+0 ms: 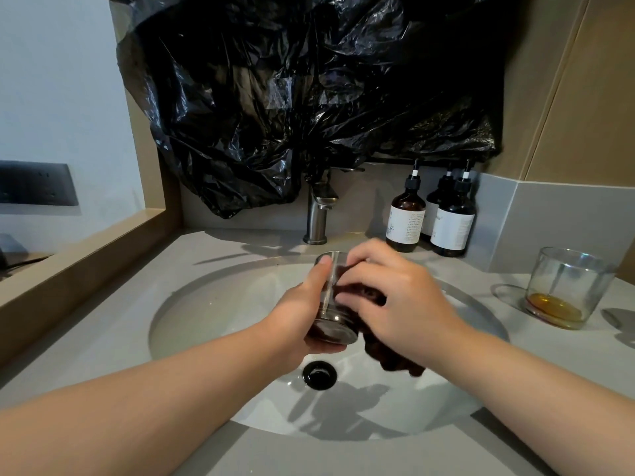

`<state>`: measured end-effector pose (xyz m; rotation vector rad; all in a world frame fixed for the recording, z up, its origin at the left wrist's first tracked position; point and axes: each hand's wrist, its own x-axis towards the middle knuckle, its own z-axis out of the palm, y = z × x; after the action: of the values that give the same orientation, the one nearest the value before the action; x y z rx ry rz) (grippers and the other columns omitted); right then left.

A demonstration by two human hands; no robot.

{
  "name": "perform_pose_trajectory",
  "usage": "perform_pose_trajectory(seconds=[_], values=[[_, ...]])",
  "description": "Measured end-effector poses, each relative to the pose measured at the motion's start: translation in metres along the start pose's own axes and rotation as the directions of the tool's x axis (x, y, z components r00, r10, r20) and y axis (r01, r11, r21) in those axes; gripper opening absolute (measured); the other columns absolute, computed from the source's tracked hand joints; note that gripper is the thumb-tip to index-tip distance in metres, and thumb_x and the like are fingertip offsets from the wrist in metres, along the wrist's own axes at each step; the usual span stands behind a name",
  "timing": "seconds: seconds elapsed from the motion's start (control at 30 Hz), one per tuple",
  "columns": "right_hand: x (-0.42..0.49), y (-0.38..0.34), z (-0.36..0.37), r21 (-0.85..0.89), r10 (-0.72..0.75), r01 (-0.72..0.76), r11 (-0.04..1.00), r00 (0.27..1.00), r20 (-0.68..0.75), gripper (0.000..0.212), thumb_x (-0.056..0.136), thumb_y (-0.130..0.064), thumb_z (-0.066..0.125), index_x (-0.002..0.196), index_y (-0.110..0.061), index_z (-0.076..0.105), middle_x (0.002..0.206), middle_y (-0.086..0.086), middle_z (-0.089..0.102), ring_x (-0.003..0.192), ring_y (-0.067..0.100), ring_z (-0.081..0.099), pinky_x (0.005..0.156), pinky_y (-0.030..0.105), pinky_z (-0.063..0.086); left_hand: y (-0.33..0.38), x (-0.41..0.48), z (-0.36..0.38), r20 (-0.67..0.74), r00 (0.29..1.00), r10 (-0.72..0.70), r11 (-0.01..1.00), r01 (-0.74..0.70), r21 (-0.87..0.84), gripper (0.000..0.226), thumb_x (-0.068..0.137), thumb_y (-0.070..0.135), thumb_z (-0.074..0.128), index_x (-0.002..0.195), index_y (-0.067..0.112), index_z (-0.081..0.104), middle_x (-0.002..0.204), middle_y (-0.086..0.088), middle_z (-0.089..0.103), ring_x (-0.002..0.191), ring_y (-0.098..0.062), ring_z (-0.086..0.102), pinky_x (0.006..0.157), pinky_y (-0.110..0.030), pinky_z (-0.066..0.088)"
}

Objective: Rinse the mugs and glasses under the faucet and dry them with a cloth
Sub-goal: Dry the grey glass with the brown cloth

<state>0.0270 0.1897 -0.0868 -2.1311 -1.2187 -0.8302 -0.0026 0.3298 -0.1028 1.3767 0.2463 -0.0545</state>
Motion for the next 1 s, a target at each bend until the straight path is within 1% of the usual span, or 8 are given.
perform_pose_trajectory(seconds=[0.1, 0.23, 0.43, 0.53, 0.67, 0.8, 0.9, 1.0], values=[[0.0, 0.001, 0.005, 0.039, -0.046, 0.046, 0.998, 0.999, 0.009, 0.016, 0.082, -0.028, 0.063, 0.085, -0.014, 0.069, 0.098, -0.009, 0.054, 0.082, 0.013, 0.058, 0.07, 0.033, 0.049, 0.002, 0.001, -0.003, -0.011, 1.0, -0.019, 1.0, 0.019, -0.008, 0.05, 0.09, 0.06, 0.046, 0.102, 0.016, 0.064, 0.091, -0.013, 0.07, 0.083, -0.028, 0.067, 0.069, -0.039, 0.055], [0.004, 0.012, -0.001, 0.034, 0.108, -0.105, 0.994, 0.987, -0.123, 0.014, 0.079, -0.025, 0.065, 0.082, -0.012, 0.069, 0.096, -0.008, 0.053, 0.082, 0.007, 0.053, 0.075, 0.026, 0.044, 0.0, 0.001, 0.0, 0.02, 0.997, -0.076, 0.996, 0.077, -0.047, 0.056, 0.086, 0.061, 0.051, 0.107, 0.012, 0.064, 0.092, -0.014, 0.072, 0.083, -0.03, 0.067, 0.069, -0.04, 0.054], [-0.007, -0.008, 0.009, -0.024, -0.171, 0.172, 0.985, 0.985, 0.032, 0.016, 0.084, -0.024, 0.06, 0.085, -0.009, 0.067, 0.097, 0.002, 0.057, 0.078, 0.019, 0.057, 0.063, 0.033, 0.047, -0.001, 0.003, -0.005, -0.001, 0.999, -0.032, 0.999, 0.032, 0.027, 0.061, 0.087, 0.067, 0.045, 0.108, 0.015, 0.066, 0.101, -0.017, 0.072, 0.091, -0.031, 0.07, 0.082, -0.048, 0.057], [-0.005, 0.0, 0.005, 0.01, -0.152, 0.152, 0.988, 0.988, -0.007, 0.016, 0.084, -0.023, 0.061, 0.084, -0.008, 0.065, 0.098, 0.001, 0.055, 0.078, 0.018, 0.056, 0.065, 0.031, 0.047, 0.002, 0.001, -0.006, 0.031, 0.999, -0.044, 0.998, 0.045, -0.046, 0.061, 0.087, 0.065, 0.045, 0.11, 0.012, 0.065, 0.094, -0.015, 0.071, 0.083, -0.029, 0.068, 0.07, -0.043, 0.057], [-0.004, 0.03, -0.004, 0.037, 0.123, -0.122, 0.992, 0.992, -0.034, 0.008, 0.079, -0.014, 0.072, 0.08, -0.009, 0.065, 0.093, -0.002, 0.055, 0.083, 0.011, 0.054, 0.075, 0.024, 0.044, 0.01, -0.002, -0.008, 0.096, 0.995, -0.029, 0.981, 0.047, -0.19, 0.063, 0.087, 0.064, 0.044, 0.115, 0.011, 0.065, 0.089, -0.015, 0.071, 0.071, -0.032, 0.066, 0.061, -0.036, 0.052], [0.009, 0.046, -0.014, 0.25, 0.541, -0.53, 0.81, 0.84, 0.026, 0.012, 0.08, -0.01, 0.072, 0.082, -0.02, 0.067, 0.088, -0.007, 0.063, 0.084, 0.007, 0.059, 0.073, 0.003, 0.04, 0.007, -0.006, -0.003, 0.169, 0.986, -0.009, 0.987, 0.036, -0.156, 0.061, 0.085, 0.062, 0.048, 0.119, 0.012, 0.062, 0.093, -0.018, 0.07, 0.069, -0.035, 0.066, 0.059, -0.036, 0.053], [0.013, 0.049, -0.03, 0.43, 0.538, -0.625, 0.652, 0.78, 0.318, 0.022, 0.087, -0.01, 0.064, 0.095, -0.029, 0.071, 0.1, -0.006, 0.071, 0.097, 0.01, 0.064, 0.088, 0.019, 0.047, 0.003, -0.005, -0.004, 0.21, 0.977, -0.032, 0.989, 0.062, -0.137, 0.065, 0.082, 0.063, 0.05, 0.12, 0.011, 0.062, 0.091, -0.019, 0.069, 0.067, -0.034, 0.066, 0.058, -0.035, 0.053], [0.012, 0.046, -0.048, 0.555, 0.416, -0.69, 0.464, 0.723, 0.552, 0.028, 0.085, -0.012, 0.061, 0.106, -0.028, 0.069, 0.11, -0.002, 0.071, 0.103, 0.016, 0.066, 0.087, 0.026, 0.053, 0.004, -0.003, -0.007, 0.268, 0.962, -0.048, 0.986, 0.088, -0.14, 0.07, 0.083, 0.064, 0.045, 0.12, 0.008, 0.062, 0.087, -0.018, 0.068, 0.067, -0.032, 0.065, 0.063, -0.034, 0.051]])
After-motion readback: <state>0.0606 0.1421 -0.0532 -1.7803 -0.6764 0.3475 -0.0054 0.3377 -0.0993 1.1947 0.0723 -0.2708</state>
